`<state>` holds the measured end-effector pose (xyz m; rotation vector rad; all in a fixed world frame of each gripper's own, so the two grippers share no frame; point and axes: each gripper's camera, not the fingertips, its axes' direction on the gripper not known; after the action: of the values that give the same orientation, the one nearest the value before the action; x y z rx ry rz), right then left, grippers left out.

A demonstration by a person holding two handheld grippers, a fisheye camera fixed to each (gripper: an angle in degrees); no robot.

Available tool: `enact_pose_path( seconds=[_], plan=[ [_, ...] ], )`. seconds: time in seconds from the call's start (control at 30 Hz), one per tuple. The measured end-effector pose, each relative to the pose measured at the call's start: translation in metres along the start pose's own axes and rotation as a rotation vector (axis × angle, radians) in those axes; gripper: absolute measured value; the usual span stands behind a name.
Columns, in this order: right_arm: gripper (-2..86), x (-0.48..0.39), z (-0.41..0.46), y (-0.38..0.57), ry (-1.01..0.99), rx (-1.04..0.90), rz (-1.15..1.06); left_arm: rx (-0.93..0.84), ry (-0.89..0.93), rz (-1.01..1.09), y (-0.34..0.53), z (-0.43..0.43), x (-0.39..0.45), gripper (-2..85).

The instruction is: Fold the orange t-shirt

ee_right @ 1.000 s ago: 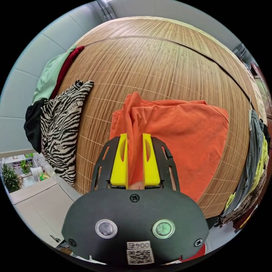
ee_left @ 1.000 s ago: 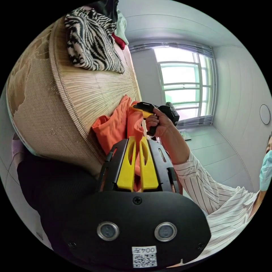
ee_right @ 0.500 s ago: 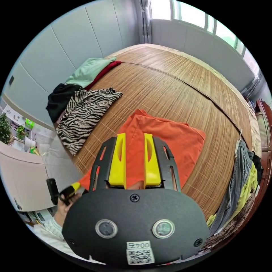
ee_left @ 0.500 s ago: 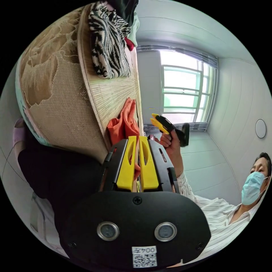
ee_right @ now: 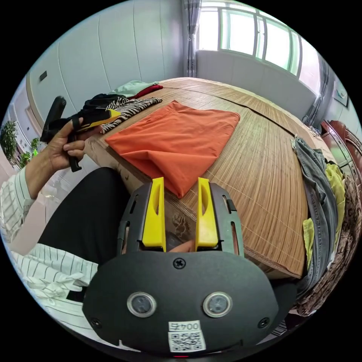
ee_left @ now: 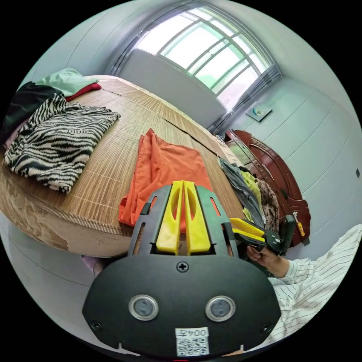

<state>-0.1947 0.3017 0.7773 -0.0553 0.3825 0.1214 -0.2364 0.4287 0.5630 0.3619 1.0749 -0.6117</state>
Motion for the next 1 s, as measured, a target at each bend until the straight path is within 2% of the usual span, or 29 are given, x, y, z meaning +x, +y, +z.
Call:
enact_pose_path(
  seconds=[0.2,0.47,0.67,0.77,1.0],
  plan=[
    [12.1,0.007,0.022,0.026,0.024,-0.015,0.13,-0.056,-0.124,-0.02,0.001,0.036,0.006,0.3],
    [10.9,0.008,0.04,0.05,0.009,-0.019,0.141,-0.066,-0.148,-0.122,0.008,0.051,0.004,0.2],
    [7.9,0.005,0.047,0.057,0.025,-0.017,0.104,-0.085,-0.139,-0.164,0.007,0.062,0.007,0.2],
    [3.4,0.002,0.046,0.059,0.048,-0.018,0.051,-0.101,-0.144,-0.173,0.006,0.067,0.011,0.3],
    [0.1,0.026,0.02,0.071,0.063,0.026,-0.104,-0.264,-0.196,-0.107,0.002,0.088,0.043,0.4]
  ],
)
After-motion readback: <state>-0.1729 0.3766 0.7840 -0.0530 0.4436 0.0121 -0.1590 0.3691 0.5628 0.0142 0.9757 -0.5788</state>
